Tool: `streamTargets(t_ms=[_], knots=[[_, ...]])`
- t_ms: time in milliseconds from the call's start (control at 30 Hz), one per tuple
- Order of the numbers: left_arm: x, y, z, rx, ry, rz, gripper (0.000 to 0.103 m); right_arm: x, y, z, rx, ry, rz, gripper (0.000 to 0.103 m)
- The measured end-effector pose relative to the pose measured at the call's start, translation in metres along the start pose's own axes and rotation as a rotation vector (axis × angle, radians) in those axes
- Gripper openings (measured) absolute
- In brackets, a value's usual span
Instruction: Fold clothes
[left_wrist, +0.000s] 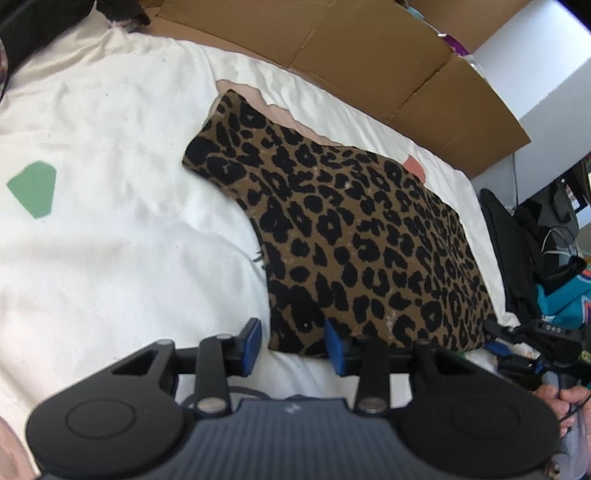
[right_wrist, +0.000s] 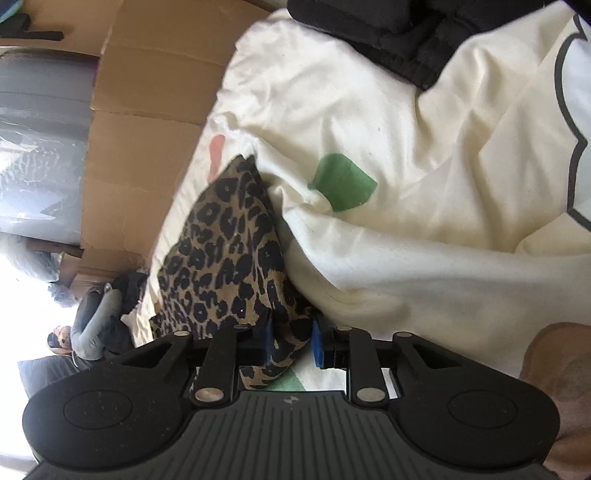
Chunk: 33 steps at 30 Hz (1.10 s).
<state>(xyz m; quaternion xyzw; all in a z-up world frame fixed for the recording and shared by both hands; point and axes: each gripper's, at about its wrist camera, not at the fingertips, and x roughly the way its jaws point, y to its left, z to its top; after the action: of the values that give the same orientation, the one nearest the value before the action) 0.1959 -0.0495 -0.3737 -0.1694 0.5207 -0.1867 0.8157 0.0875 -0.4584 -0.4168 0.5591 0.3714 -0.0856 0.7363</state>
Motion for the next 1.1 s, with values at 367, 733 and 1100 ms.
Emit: streamTargets(t_ms=[367,733,1100], knots=[[0.003,0.008,-0.002,-0.047,0.000,-0.034,0.011,0.011,0.002,0.004,-0.042,0.024,-0.008,0.018],[-0.011,0.003,0.002,-0.020,0.019,-0.047,0.005,-0.005,0.020,0.001,-0.094,0.016,-0.007,0.010],[-0.022,-0.003,-0.004,0.011,0.076,-0.022,0.005,-0.020,0.031,-0.015,-0.150,0.084,-0.001,0.010]])
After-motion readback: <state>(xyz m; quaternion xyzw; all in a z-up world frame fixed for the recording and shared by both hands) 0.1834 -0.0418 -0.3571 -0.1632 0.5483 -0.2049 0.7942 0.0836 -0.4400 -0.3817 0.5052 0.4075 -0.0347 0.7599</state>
